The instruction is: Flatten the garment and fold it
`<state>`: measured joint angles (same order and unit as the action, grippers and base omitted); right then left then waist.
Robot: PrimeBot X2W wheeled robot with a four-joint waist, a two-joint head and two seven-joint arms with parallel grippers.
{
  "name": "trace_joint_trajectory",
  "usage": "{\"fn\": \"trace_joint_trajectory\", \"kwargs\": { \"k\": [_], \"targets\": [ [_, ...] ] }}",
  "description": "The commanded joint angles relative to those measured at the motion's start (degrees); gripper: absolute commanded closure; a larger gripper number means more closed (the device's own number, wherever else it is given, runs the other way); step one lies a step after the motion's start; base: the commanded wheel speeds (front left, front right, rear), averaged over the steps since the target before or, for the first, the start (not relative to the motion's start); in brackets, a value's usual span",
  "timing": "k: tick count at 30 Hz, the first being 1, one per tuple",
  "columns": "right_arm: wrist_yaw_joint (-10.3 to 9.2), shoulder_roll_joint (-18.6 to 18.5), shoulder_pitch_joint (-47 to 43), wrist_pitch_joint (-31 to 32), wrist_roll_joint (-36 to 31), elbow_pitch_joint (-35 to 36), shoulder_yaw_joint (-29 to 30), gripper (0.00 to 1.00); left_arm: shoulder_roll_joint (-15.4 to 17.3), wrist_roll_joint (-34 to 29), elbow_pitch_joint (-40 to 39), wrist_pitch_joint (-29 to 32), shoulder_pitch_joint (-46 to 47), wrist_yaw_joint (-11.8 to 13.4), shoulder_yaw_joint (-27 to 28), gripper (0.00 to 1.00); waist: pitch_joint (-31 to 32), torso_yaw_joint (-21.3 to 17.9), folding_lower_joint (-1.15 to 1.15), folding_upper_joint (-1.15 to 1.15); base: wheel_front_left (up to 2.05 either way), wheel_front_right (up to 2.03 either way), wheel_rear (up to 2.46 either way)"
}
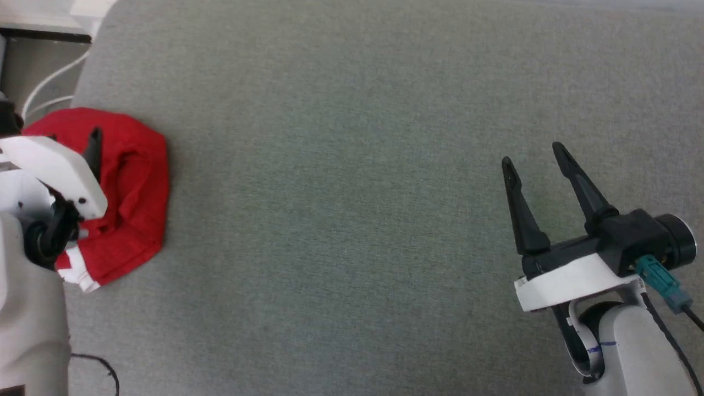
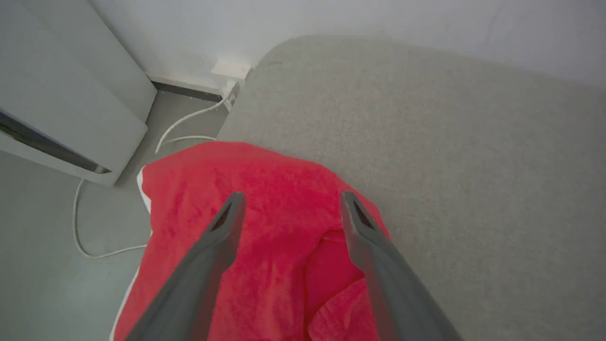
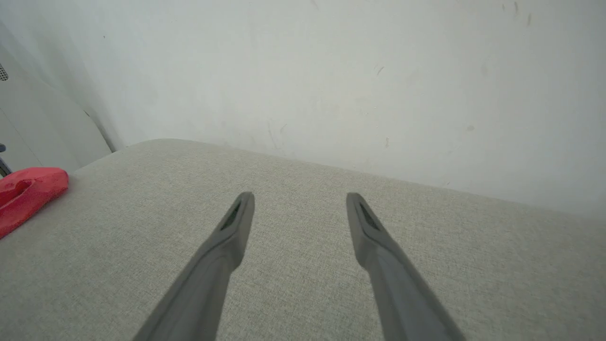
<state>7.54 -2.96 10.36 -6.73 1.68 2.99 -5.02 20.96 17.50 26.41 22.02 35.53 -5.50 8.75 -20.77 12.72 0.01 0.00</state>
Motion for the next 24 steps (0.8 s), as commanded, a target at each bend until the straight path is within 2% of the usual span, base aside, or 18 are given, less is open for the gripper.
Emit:
{"fn": "trace_joint_trajectory", "kwargs": {
  "k": [1, 8, 15, 17, 18, 21, 24],
  "targets": [
    [-0.04, 0.04, 1.20, -0.54, 0.29, -0.09, -0.22, 0.00, 1.04, 0.88, 1.37, 1.89, 1.06, -0.34, -0.13, 0.00, -2.15, -1.75, -0.01, 0.00, 0.00, 0.00, 0.00],
    [-0.05, 0.05, 3.08, -1.72, 1.03, -0.98, -1.33, 0.00, 5.13, 5.28, 8.78, 13.37, -0.32, -0.74, 0.43, 0.00, -4.77, -3.14, -0.01, 0.00, 0.00, 0.00, 0.00],
    [-0.05, 0.07, 4.33, -2.94, 1.48, -1.39, -1.13, 0.00, 6.64, 7.00, 11.58, 16.66, -1.72, 0.55, 1.49, 0.00, -6.26, -3.80, -0.01, 0.00, 0.00, 0.00, 0.00],
    [-0.05, 0.07, 4.40, -3.18, 1.60, -1.57, -1.17, 0.00, 6.59, 7.64, 11.72, 17.93, -1.56, 0.62, 1.44, 0.73, -6.26, -3.67, -0.01, 0.00, 0.00, 0.00, 0.00],
    [-0.05, 0.07, 4.47, -3.26, 1.66, -1.66, -1.21, 0.00, 6.70, 8.11, 11.71, 17.91, -1.28, 0.42, 1.56, 1.00, -6.24, -3.60, -0.01, 0.00, 0.00, 0.00, 0.00],
    [-0.05, 0.08, 4.78, -3.57, 1.86, -2.00, -1.47, 0.00, 6.36, 10.36, 11.99, 17.24, -0.06, -0.10, 2.55, 1.00, -5.77, -3.34, -0.01, 0.00, 0.00, 0.00, 0.00],
    [-0.05, 0.08, 4.82, -4.04, 2.24, -2.81, -1.87, 0.00, 7.74, 10.03, 12.14, 14.55, 1.09, -0.54, 2.24, 1.00, -4.26, -3.07, -0.01, 0.00, 0.00, 0.00, 0.00]
  ]
}}
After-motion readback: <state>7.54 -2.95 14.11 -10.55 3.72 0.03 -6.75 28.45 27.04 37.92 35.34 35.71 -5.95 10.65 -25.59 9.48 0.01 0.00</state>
